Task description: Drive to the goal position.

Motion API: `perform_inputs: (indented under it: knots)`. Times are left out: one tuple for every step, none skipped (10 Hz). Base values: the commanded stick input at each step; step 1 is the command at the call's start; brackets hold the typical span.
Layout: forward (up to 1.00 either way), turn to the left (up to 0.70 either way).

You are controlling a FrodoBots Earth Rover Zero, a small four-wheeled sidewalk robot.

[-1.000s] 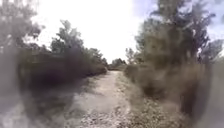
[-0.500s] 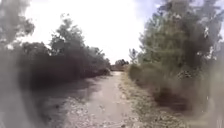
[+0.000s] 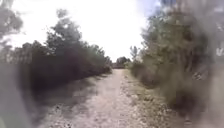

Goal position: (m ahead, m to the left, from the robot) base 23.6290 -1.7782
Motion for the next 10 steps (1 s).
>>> perform_inputs:
  knots:
    - [1.0,0.0]
    - [1.0,0.0]
    - [1.0,0.0]
    - [1.0,0.0]
    - [1.0,0.0]
    - [1.0,0.0]
    - [1.0,0.0]
    - [1.0,0.0]
    - [1.0,0.0]
    - [1.0,0.0]
